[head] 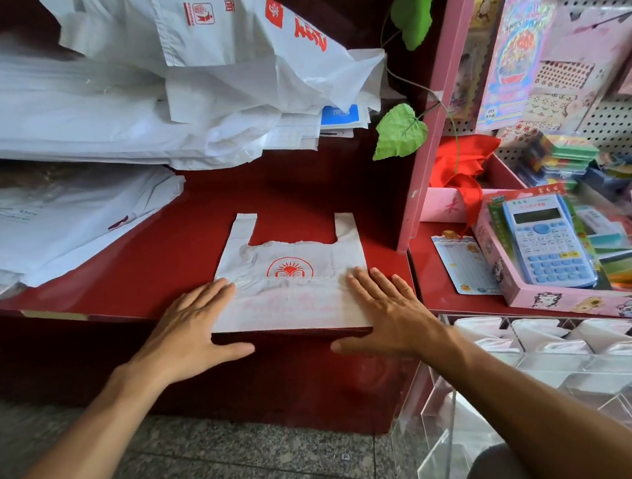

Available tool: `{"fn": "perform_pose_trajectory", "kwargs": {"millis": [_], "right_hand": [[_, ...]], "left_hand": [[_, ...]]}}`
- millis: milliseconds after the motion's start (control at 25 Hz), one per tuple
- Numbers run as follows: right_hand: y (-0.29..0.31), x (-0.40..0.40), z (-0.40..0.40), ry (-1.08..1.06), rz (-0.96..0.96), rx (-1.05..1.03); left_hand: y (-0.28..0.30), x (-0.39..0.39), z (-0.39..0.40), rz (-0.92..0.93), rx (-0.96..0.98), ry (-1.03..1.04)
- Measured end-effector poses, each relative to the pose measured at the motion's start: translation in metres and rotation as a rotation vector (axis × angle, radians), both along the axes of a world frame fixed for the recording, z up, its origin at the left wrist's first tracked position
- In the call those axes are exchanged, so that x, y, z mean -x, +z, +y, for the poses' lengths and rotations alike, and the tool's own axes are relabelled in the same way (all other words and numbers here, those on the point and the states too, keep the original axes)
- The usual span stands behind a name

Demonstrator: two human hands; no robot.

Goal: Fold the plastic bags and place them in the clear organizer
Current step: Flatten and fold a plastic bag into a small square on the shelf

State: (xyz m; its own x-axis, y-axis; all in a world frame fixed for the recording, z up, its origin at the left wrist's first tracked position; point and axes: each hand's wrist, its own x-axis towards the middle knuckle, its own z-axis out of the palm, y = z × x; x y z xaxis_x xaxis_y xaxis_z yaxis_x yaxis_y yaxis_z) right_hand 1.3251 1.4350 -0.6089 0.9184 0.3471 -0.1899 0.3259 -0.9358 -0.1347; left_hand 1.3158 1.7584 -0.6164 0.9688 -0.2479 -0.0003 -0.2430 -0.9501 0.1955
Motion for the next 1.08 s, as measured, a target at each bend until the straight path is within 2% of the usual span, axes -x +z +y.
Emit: {"fn": "perform_pose_trajectory", "kwargs": {"millis": [80,200,400,560,680,760,920,1080], "right_hand": [[-0.003,0.001,-0.009,0.057,-0.053,0.001],[-0.002,0.002,-0.016,0.064,-0.084,-0.165],[-0.005,0.002,-0.020,-0.001,-0.214,-0.542],[0.008,0.002,-0.021,-0.208,-0.127,-0.782],[0.006,-0.008,-0.020,-0.331,-0.101,-0.829],[0.005,-0.013,-0.016,-0.396,-0.116,-0.815],[0.006,-0.015,-0.011,-0.479,-0.120,-0.759],[0.008,-0.019,-0.007,-0.487,-0.147,-0.692]], "left_hand": [[-0.003,0.004,0.013,-0.140,0.100,-0.020],[-0.009,0.005,0.026,-0.243,0.240,-0.004],[0.001,0.010,0.023,-0.235,0.471,0.064],[0.011,0.015,0.016,-0.133,0.766,0.214],[0.018,0.017,0.010,-0.078,0.871,0.252],[0.018,0.013,0.007,-0.038,0.858,0.300],[0.013,0.004,0.003,-0.085,0.790,0.374],[0.011,0.002,0.000,-0.106,0.768,0.358]]}}
